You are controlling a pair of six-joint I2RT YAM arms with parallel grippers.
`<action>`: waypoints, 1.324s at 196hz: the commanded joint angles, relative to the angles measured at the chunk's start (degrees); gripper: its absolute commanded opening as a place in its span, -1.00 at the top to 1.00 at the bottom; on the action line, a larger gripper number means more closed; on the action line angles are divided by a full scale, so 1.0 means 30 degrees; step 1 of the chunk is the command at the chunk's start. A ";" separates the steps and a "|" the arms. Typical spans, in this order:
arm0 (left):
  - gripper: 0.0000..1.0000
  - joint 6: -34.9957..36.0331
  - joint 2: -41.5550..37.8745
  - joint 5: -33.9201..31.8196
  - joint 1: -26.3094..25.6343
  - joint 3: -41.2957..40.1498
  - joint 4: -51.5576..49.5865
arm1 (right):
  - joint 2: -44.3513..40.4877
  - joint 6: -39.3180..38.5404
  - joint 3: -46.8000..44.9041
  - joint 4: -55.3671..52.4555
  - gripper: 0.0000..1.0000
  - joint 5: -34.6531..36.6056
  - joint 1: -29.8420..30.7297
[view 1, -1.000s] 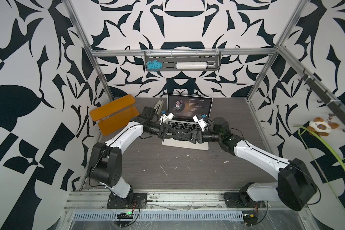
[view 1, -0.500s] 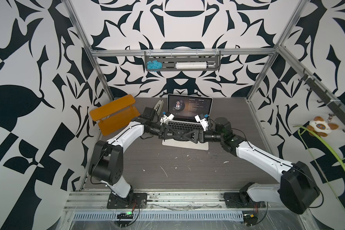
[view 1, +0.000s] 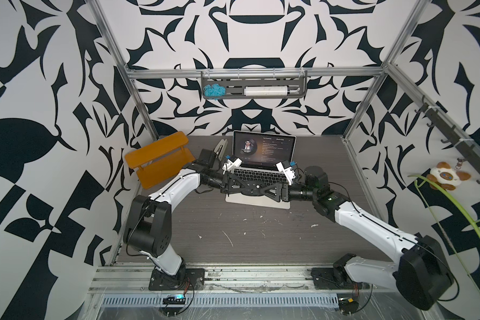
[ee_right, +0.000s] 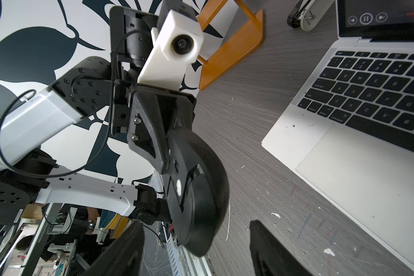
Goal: Remove the wireless mouse receiver from the laptop
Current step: Remove the lid from the mouse.
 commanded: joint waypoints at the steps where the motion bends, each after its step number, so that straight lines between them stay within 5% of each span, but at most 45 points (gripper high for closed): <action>1: 1.00 0.0263 0.0114 0.0371 0.0072 -0.0186 -0.0170 | -0.0248 0.0045 0.0335 0.0223 -0.38 -0.0102 0.0043; 148: 1.00 0.2073 0.0612 -0.1430 0.0072 0.0492 -0.2634 | 0.0045 -0.0246 0.0862 -0.0326 0.48 0.0719 0.0364; 177: 1.00 0.2050 0.0687 -0.1417 0.0072 0.0527 -0.2544 | 0.0133 -0.0167 0.0835 -0.0073 0.78 0.0686 0.0446; 260: 1.00 0.1936 0.1131 -0.1784 0.0217 0.0576 -0.2485 | 0.0105 -0.0019 0.0520 0.0766 1.00 0.0864 0.0950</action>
